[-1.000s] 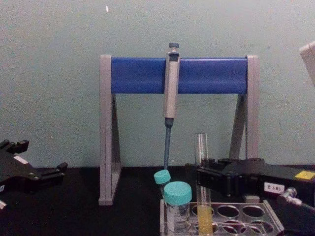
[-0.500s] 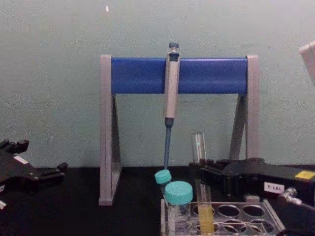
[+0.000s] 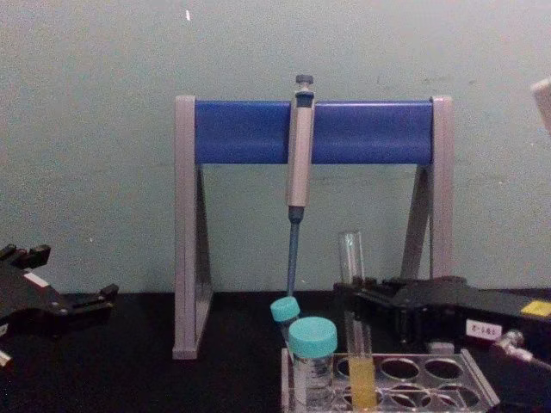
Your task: Pick up the test tube from the test tube rack, shake it, then place it back into the test tube rack.
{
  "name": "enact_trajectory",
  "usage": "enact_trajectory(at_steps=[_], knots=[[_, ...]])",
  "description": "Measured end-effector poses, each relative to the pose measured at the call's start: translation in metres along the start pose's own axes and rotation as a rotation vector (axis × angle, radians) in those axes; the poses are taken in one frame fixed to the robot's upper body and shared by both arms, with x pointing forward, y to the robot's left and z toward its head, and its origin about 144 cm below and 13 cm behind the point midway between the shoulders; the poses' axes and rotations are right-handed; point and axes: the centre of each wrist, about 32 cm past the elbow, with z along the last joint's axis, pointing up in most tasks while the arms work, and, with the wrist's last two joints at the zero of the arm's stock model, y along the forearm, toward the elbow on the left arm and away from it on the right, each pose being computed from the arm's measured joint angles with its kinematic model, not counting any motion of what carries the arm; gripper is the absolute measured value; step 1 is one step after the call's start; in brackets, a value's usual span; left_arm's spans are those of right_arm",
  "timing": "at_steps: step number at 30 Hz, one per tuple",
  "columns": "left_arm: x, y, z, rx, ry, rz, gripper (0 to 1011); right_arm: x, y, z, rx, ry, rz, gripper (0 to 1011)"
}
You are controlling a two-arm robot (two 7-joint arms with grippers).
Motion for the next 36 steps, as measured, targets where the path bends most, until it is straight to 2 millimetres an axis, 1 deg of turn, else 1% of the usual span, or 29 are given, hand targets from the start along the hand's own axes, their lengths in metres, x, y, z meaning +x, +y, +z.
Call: enact_trajectory(at_steps=[10, 19, 24, 28, 36], knots=[[0.000, 0.000, 0.000, 0.000, 0.000, 0.000, 1001, -0.002, -0.004, -0.001, 0.077, -0.003, 0.015, 229], [0.000, 0.000, 0.000, 0.000, 0.000, 0.000, 1001, -0.005, -0.013, -0.002, 0.122, -0.023, 0.025, 229], [0.000, 0.000, 0.000, 0.000, 0.000, 0.000, 1001, -0.004, -0.018, 0.007, 0.150, -0.056, 0.027, 229], [0.000, 0.000, 0.000, 0.000, 0.000, 0.000, 1001, -0.003, -0.022, 0.019, 0.179, -0.089, 0.034, 229], [0.000, 0.000, 0.000, 0.000, 0.000, 0.000, 1001, 0.005, -0.021, 0.042, 0.231, -0.134, 0.031, 229]])
